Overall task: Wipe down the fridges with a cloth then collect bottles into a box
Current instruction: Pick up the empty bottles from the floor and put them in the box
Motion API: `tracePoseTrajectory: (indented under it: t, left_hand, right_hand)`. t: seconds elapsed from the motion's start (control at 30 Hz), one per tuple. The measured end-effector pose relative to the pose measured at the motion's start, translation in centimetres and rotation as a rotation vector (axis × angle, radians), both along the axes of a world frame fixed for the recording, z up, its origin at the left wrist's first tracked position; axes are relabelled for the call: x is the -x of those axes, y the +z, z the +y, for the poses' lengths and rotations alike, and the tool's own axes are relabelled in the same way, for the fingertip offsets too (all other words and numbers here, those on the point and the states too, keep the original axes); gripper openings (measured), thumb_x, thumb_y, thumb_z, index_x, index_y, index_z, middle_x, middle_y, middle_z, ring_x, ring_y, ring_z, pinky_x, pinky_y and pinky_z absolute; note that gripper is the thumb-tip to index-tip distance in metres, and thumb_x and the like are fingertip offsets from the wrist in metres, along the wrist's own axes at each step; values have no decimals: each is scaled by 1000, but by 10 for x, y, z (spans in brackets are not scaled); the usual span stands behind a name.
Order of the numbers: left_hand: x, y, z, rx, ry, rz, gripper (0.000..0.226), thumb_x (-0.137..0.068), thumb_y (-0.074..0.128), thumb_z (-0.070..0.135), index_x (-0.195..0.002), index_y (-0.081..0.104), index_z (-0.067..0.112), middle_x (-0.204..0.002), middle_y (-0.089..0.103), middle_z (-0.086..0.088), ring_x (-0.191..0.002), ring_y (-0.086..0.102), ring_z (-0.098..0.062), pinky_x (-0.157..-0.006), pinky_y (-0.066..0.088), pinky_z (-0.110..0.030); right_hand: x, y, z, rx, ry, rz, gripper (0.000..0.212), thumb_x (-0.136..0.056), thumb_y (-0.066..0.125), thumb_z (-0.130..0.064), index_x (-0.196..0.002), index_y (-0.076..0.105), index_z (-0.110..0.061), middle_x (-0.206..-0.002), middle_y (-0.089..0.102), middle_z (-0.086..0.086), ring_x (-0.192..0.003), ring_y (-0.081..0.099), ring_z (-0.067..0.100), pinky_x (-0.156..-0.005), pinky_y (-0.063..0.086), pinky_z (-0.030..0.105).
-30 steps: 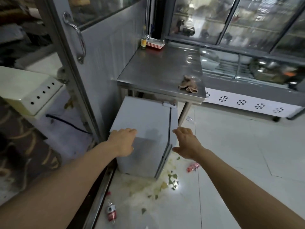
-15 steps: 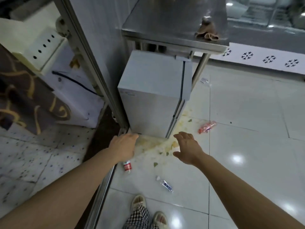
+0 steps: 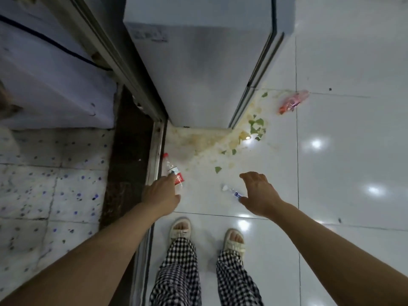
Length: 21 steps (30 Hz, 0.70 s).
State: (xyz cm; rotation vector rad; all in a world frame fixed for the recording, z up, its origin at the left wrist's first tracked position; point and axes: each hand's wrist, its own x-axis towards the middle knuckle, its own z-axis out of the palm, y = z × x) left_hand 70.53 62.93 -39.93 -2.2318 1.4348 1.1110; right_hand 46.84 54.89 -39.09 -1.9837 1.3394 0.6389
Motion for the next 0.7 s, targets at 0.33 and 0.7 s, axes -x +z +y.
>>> tracePoseTrajectory:
  t: [0.33, 0.7]
  left_hand:
    - [-36, -224, -6, -76, 182, 56, 59, -86, 60, 32, -135, 33, 16, -132, 53, -12, -116, 53, -30, -96, 45, -42]
    - [-36, -451, -1, 28, 636, -60, 72, -83, 66, 32, -136, 28, 1, -135, 48, -21, -119, 50, -38, -89, 41, -37]
  right_hand:
    - [-14, -212, 28, -65, -137, 58, 61, -88, 58, -25, -141, 31, -14, -143, 38, 6, -129, 33, 26, -102, 39, 38]
    - [36, -424, 48, 83, -224, 175, 76, -83, 66, -22, -144, 23, -12, -146, 31, 9, -133, 28, 30, -105, 32, 41]
